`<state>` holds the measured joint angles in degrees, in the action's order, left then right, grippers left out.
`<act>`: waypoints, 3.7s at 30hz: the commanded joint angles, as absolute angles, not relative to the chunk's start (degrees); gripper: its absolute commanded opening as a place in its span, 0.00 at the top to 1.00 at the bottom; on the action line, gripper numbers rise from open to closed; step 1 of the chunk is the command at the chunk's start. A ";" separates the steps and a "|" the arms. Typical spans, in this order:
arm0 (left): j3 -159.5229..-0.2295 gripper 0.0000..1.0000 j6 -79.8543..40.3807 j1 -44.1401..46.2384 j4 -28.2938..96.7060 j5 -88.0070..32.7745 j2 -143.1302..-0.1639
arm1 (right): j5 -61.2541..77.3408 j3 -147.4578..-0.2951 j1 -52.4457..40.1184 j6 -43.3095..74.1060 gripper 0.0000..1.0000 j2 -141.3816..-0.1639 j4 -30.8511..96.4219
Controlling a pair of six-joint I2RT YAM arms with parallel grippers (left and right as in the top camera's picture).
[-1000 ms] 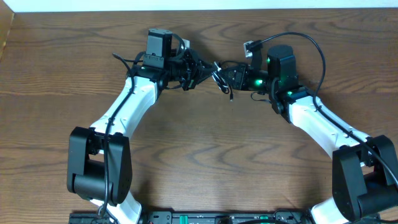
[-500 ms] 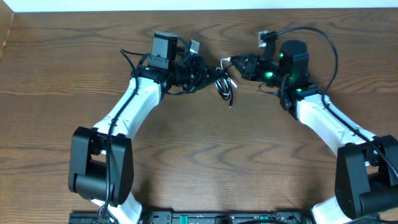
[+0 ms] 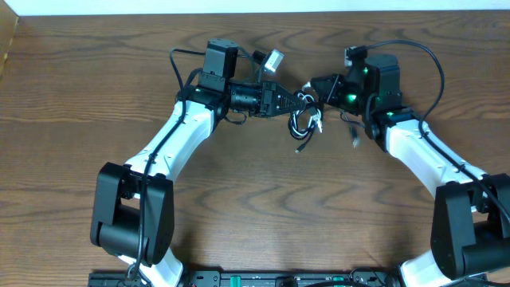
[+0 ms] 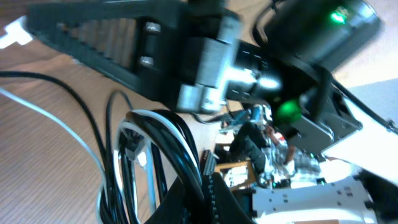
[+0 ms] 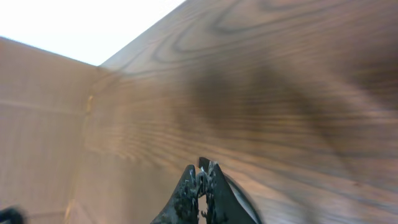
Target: Untangle cables
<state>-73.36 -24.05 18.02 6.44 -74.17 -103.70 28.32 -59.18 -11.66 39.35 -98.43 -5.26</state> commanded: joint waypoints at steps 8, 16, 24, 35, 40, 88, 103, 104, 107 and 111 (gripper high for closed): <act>-74.48 0.93 -38.04 17.17 -15.05 -77.87 -102.21 | 22.39 -59.27 -8.14 30.35 0.99 -98.61 10.61; -74.48 0.92 -49.34 14.41 -19.84 -66.41 -102.21 | 23.09 -59.27 -8.29 25.91 0.98 -98.59 19.00; -74.48 0.92 -52.21 13.13 -19.18 -62.04 -102.21 | 26.59 -59.27 -8.29 18.06 0.96 -98.59 26.61; -74.48 0.93 -53.84 12.82 -16.80 -60.82 -102.21 | 38.02 -63.96 -8.14 11.68 0.59 -98.56 24.38; -74.41 0.92 -48.95 12.82 -16.78 -64.66 -102.21 | 43.86 -70.54 -8.12 11.70 0.54 -98.56 22.70; -74.15 0.93 -43.18 11.75 -15.73 -68.23 -102.24 | 22.74 -71.35 -16.53 35.00 0.55 -120.14 13.45; -74.11 0.93 -25.08 14.35 20.38 -41.45 -102.24 | 30.68 -71.46 -8.21 21.43 0.67 -115.13 20.03; -74.11 0.92 -25.08 14.35 20.51 -41.45 -102.24 | 33.30 -71.59 -7.57 19.84 0.65 -114.08 19.92; -74.11 0.93 -25.10 15.22 20.51 -41.23 -102.24 | 40.84 -72.03 -6.76 16.62 0.58 -109.23 18.39; -74.11 0.93 -25.17 16.29 20.51 -40.97 -102.24 | 43.90 -72.03 -9.10 17.93 0.54 -106.08 14.94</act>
<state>-73.01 -26.52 15.31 20.40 -41.80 -103.92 37.89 -71.81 -6.81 19.27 -109.54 16.73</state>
